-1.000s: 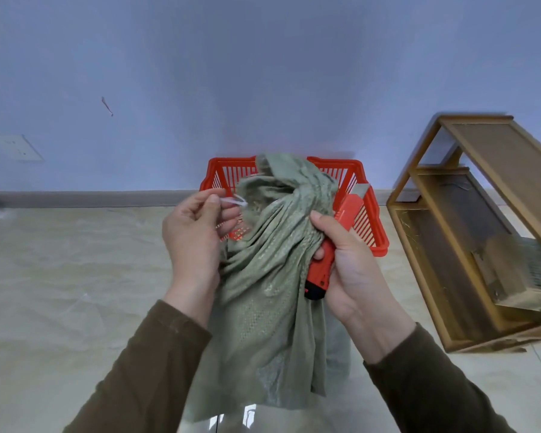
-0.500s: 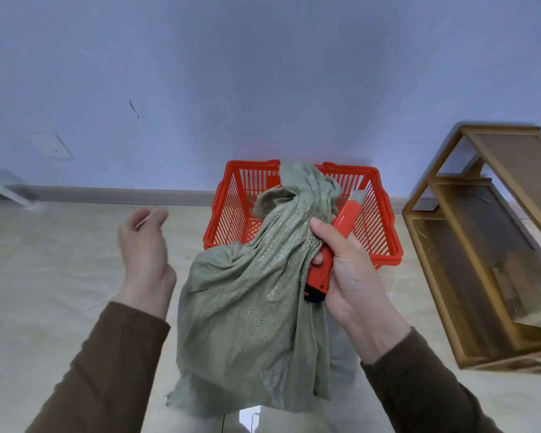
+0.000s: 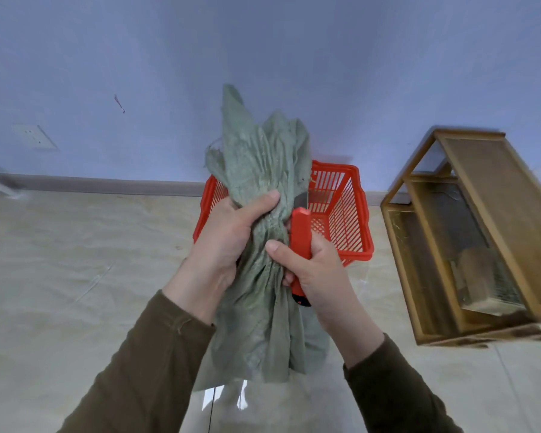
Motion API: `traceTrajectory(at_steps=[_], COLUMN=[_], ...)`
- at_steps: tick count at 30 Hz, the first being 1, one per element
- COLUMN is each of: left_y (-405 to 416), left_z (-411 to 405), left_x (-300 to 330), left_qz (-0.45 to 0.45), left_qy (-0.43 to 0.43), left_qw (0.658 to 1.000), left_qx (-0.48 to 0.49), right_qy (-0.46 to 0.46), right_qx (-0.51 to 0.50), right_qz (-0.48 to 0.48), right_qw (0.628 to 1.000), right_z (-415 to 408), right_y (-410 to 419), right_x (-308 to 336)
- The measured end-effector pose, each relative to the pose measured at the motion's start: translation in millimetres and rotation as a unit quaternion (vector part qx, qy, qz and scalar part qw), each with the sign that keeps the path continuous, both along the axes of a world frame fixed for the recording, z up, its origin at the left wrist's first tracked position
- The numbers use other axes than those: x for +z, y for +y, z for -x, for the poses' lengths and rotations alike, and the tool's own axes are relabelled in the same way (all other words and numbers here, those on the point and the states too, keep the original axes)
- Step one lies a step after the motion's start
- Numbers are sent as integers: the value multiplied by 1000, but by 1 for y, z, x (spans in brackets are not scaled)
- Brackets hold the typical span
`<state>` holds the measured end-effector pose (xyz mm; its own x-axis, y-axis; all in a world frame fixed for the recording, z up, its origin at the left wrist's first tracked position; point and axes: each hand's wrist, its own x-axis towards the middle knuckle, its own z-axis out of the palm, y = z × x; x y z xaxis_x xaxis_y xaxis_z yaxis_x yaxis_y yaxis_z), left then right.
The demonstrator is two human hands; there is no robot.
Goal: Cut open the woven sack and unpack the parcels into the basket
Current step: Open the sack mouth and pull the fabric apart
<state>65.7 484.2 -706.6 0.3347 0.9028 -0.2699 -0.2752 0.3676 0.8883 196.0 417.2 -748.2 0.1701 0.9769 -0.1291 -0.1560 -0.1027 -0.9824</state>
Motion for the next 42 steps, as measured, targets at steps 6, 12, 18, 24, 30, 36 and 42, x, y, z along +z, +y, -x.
traceTrajectory(at_steps=[6,12,18,24,30,36,42], left_y=[-12,-22,-17,-21,-40,-51,-37], left_z=[10,14,29,51,78,97,133], left_x=[54,126,217,253,257,255,262], left_qz=[40,47,1,13,60,58,84], left_qy=[-19,96,48,149,181,190,188], left_qw=[999,993,999,988,981,980,956], left_qx=[-6,-59,-5,43,41,15,207], right_qy=[105,53,33,-12,62,-49,-82], right_qx=[-53,-37,-26,-30,-50,-58,-39], right_qz=[66,80,113,167,142,179,190], right_qw=[991,995,993,985,987,981,978], right_z=[-21,-17,-4,5,0,-4,-38], right_y=[30,56,31,0,-15,0,-19], right_x=[84,184,248,282,324,353,361])
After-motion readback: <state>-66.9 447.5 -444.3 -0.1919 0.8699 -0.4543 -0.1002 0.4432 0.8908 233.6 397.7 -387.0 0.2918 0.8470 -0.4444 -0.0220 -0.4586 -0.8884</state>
